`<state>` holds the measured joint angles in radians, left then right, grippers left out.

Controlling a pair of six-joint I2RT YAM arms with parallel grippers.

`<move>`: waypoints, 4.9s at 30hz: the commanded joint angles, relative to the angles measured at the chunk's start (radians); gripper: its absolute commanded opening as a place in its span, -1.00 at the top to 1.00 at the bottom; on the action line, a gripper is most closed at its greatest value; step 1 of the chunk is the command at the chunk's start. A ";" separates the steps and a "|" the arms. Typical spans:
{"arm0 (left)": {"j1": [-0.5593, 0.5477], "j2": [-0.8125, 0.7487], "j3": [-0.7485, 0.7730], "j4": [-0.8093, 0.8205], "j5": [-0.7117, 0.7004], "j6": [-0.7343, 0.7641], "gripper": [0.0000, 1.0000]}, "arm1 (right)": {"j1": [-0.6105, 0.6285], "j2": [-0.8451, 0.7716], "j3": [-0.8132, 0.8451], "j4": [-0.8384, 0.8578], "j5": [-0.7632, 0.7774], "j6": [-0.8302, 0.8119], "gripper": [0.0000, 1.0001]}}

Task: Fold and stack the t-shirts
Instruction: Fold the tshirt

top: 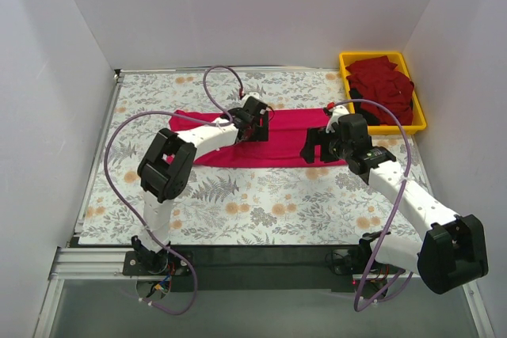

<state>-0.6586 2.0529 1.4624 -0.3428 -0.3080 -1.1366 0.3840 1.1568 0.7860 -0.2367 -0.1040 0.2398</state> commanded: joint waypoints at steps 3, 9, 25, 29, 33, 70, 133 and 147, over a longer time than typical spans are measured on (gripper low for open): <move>0.059 -0.206 -0.020 -0.074 -0.118 -0.044 -0.44 | -0.048 0.020 0.002 0.008 0.024 0.032 -0.51; 0.218 -0.423 -0.290 -0.171 -0.062 -0.234 -0.47 | -0.169 0.050 -0.027 0.008 -0.006 0.117 -0.37; 0.600 -0.602 -0.642 -0.065 0.119 -0.221 -0.44 | -0.415 0.119 -0.114 0.079 -0.105 0.251 0.11; 0.600 -0.567 -0.652 -0.045 0.122 -0.221 -0.39 | -0.425 0.144 -0.139 0.123 -0.114 0.263 0.18; 0.600 -0.539 -0.651 -0.038 0.130 -0.218 -0.30 | -0.428 0.173 -0.137 0.175 -0.129 0.276 0.32; 0.695 -0.609 -0.580 -0.117 0.116 -0.229 -0.44 | -0.386 0.207 -0.067 0.168 -0.053 0.285 0.38; 0.048 -0.349 -0.461 -0.081 0.179 -0.213 0.06 | 0.121 0.837 0.636 0.062 0.365 -0.505 -0.46; 0.054 -0.454 -0.352 -0.120 0.135 -0.267 -0.37 | -0.063 0.548 0.400 0.019 0.112 -0.070 -0.22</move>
<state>-0.6098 1.6955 1.0496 -0.4385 -0.1204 -1.3743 0.3832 1.7996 1.2377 -0.2161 0.1101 -0.0082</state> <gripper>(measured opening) 0.677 0.619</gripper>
